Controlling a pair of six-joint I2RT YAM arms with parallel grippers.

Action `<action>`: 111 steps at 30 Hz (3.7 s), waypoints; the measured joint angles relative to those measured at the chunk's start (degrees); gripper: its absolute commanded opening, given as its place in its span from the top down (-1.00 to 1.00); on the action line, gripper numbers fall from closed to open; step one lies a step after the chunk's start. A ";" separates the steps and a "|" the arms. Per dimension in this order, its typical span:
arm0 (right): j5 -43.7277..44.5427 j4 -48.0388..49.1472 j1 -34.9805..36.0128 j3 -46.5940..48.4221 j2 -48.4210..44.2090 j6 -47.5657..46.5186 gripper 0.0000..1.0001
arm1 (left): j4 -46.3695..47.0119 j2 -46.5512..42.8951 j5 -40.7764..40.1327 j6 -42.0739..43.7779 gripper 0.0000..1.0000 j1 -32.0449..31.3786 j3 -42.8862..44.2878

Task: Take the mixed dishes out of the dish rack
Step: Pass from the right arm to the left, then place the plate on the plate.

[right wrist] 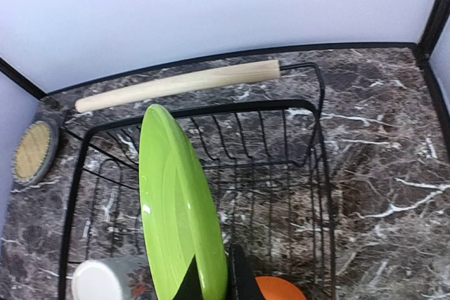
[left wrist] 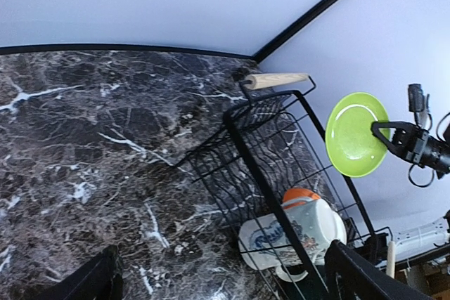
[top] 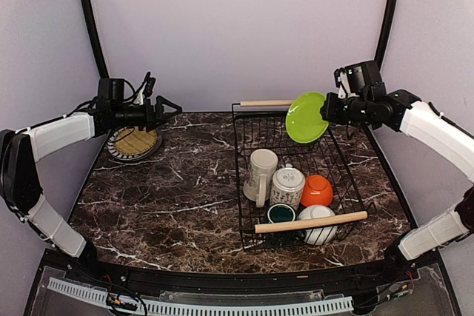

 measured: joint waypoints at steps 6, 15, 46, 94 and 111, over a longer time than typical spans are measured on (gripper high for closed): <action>-16.96 13.97 -2.56 -7.15 -2.32 6.23 1.00 | 13.53 2.51 8.48 -8.07 -0.98 -2.71 -3.54; -29.81 30.45 1.97 -7.85 5.01 13.03 1.00 | 27.26 5.35 15.61 -17.49 -0.83 -9.53 -5.88; -34.36 41.03 10.91 0.50 21.22 14.64 0.48 | 25.05 8.57 15.15 -23.69 0.98 -13.27 -5.49; -15.58 23.76 10.12 -8.87 1.75 4.28 -0.57 | -13.07 15.39 -13.66 -2.99 0.97 23.28 4.46; -14.75 23.80 10.12 -11.37 -0.13 4.09 -0.57 | -15.34 21.97 -13.42 -1.70 0.22 24.74 9.03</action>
